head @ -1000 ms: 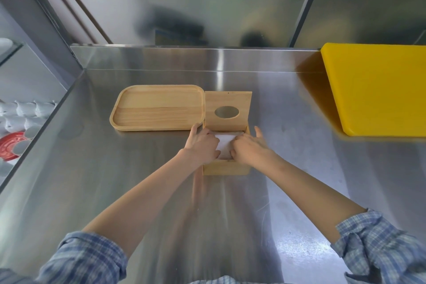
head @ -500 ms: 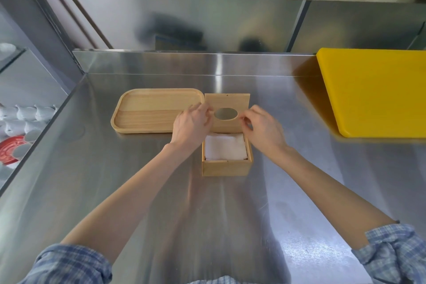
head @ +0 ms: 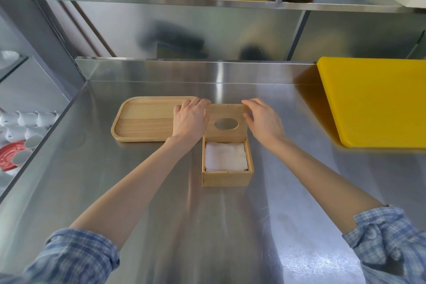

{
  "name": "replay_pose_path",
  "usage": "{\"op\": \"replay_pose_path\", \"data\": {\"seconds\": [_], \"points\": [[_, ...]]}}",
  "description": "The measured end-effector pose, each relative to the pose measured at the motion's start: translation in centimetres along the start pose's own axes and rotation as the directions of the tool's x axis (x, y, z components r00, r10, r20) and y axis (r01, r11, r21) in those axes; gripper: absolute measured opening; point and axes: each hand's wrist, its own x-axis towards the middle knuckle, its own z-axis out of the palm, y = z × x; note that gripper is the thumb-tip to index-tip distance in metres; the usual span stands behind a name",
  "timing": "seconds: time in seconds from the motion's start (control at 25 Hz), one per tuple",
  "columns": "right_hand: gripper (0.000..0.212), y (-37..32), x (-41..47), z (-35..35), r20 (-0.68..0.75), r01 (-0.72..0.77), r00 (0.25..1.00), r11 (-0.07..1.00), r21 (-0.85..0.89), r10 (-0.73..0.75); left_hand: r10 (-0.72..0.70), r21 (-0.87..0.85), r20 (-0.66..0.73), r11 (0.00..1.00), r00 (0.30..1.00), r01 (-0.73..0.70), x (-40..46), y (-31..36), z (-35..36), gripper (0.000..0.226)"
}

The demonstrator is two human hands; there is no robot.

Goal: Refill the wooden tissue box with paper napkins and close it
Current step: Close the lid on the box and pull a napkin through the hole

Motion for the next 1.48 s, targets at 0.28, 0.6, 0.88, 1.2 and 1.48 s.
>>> {"op": "replay_pose_path", "data": {"seconds": [0.28, 0.6, 0.88, 1.2, 1.48], "points": [[0.022, 0.4, 0.1, -0.2, -0.055, -0.008, 0.998, 0.996, 0.09, 0.013, -0.005, -0.081, -0.062, 0.997, 0.998, 0.0, -0.4, -0.1, -0.3, 0.023], [0.017, 1.3, -5.3, 1.7, -0.166, 0.143, 0.979, 0.98, 0.139, -0.119, 0.015, -0.328, -0.066, 0.944, 0.998, -0.036, -6.0, -0.9, 1.0, 0.021], [0.035, 2.5, -9.2, 3.8, -0.12, 0.226, 0.968, 0.974, 0.021, -0.222, 0.149, -0.241, -0.056, 0.958, 0.987, -0.158, -9.5, -2.0, 3.2, 0.021], [0.023, 3.5, -11.0, 5.9, -0.127, 0.281, 0.951, 0.96, -0.013, -0.281, 0.195, -0.152, -0.063, 0.967, 0.979, -0.203, -11.2, -2.5, 5.3, 0.024], [0.025, 3.4, -11.2, 6.4, -0.125, 0.28, 0.952, 0.96, -0.015, -0.279, 0.207, -0.138, -0.081, 0.966, 0.975, -0.217, -11.3, -2.8, 6.3, 0.024]]}}
